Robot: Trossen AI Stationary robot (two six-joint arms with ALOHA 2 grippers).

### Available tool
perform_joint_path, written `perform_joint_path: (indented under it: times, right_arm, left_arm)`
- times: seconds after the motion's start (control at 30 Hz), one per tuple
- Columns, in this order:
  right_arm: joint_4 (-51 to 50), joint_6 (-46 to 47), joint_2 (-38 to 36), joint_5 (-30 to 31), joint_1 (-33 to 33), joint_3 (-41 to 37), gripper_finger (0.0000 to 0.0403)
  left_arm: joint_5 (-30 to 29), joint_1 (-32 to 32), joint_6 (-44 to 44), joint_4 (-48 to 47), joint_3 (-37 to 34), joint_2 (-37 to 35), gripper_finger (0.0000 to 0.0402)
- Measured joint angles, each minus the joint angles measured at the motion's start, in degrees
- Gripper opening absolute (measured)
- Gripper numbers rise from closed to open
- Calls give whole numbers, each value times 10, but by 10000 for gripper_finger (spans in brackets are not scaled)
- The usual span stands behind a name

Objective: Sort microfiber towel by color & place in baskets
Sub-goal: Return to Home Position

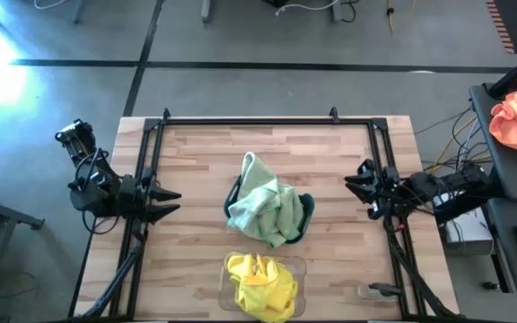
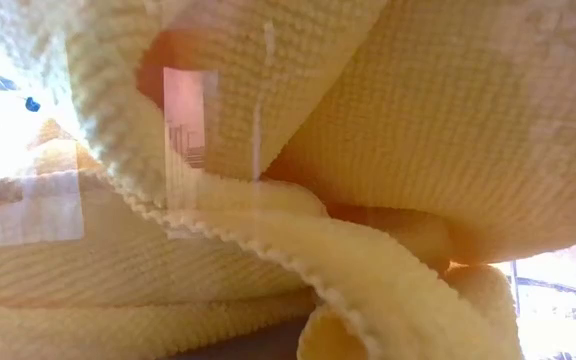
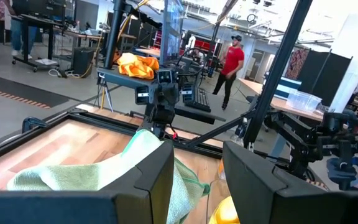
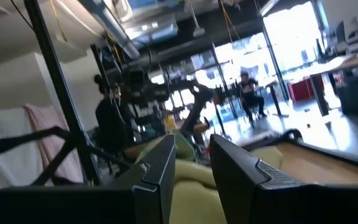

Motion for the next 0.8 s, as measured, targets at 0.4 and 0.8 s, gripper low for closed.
perform_joint_path:
  times: [0.4,0.8]
  right_arm:
    - [-183,75,-43,-1,0,0,93]
    - [-358,84,-43,-27,0,53,93]
  left_arm:
    - [0,0,-2,0,0,0,123]
    - [0,0,-2,0,0,0,123]
